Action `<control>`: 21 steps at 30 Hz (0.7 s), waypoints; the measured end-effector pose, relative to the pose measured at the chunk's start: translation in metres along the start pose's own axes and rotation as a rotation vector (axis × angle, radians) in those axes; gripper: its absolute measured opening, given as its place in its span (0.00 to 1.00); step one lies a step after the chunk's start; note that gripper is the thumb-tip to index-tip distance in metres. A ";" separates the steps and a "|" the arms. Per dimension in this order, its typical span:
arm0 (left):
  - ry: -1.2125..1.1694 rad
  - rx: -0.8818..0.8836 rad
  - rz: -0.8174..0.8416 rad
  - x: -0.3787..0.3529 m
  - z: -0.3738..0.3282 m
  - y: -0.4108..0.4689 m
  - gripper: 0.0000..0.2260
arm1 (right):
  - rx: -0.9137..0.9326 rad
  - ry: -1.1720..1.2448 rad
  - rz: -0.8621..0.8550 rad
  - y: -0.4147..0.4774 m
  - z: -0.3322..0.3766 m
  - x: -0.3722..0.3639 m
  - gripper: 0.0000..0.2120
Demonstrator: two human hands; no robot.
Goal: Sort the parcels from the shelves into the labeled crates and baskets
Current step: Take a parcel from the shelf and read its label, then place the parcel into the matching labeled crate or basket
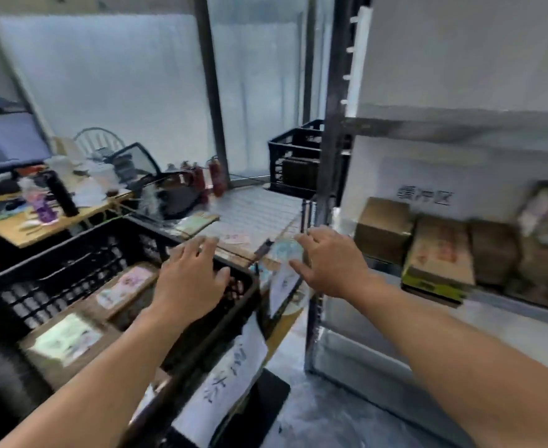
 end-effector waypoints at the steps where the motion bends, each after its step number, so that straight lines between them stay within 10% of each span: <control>1: -0.031 -0.036 -0.006 -0.005 -0.027 0.005 0.28 | -0.065 0.009 -0.009 -0.014 -0.031 0.005 0.29; 21: -0.446 -0.326 0.159 -0.091 -0.464 -0.023 0.30 | -0.698 0.085 -0.056 -0.259 -0.418 0.107 0.31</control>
Point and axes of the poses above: each hand's wrist, its own y-axis towards the middle knuckle, its own x-axis out of the back of the hand, z = x × y, the point moved 10 cm from there along y, towards the middle knuckle, and after that the axes turned 10 degrees about -z, right-handed, at the moved point
